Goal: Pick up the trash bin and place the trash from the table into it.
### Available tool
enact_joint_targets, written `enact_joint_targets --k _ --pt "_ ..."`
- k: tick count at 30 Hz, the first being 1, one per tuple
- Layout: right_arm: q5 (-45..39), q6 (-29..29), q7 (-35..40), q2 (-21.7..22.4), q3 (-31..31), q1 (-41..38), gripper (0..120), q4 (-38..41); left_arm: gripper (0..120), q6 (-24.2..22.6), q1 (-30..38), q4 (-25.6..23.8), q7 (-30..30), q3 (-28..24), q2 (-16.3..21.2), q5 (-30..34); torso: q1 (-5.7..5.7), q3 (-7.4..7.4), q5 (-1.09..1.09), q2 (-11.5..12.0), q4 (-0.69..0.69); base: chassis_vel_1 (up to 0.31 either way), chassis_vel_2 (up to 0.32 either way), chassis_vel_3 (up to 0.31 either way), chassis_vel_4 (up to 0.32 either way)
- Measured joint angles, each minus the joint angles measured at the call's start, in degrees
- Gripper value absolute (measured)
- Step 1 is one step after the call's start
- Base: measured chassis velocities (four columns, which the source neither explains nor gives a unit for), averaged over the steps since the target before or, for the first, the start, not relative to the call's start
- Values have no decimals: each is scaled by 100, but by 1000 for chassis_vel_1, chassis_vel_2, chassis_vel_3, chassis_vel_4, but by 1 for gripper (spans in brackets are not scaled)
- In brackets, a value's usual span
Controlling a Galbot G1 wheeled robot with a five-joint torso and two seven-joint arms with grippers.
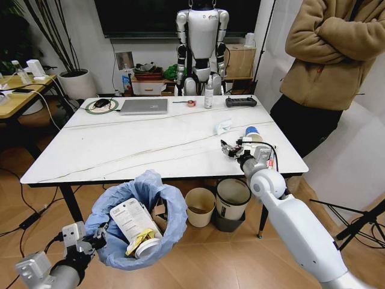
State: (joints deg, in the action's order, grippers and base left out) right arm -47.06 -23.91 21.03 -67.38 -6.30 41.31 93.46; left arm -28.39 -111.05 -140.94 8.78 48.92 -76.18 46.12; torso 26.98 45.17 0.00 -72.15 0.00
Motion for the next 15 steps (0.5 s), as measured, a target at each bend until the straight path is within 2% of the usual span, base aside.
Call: enact_joint_targets --k 5,9,15 --pt "-458 -253 321 -160 82 -278 100 -204 0 -1 2 1 -1 2 3 -8 0 0 -1 0 0 0 0 0 0" --pt "-625 -369 453 -320 106 -431 100 -461 0 -1 -1 -2 -3 10 2 -13 0 0 -1 0 1 0 0 0 0" --pt "-204 -391 496 -426 110 -567 100 -1001 0 -2 -16 -24 -5 33 -4 -13 0 0 -1 0 0 0 0 0 0"
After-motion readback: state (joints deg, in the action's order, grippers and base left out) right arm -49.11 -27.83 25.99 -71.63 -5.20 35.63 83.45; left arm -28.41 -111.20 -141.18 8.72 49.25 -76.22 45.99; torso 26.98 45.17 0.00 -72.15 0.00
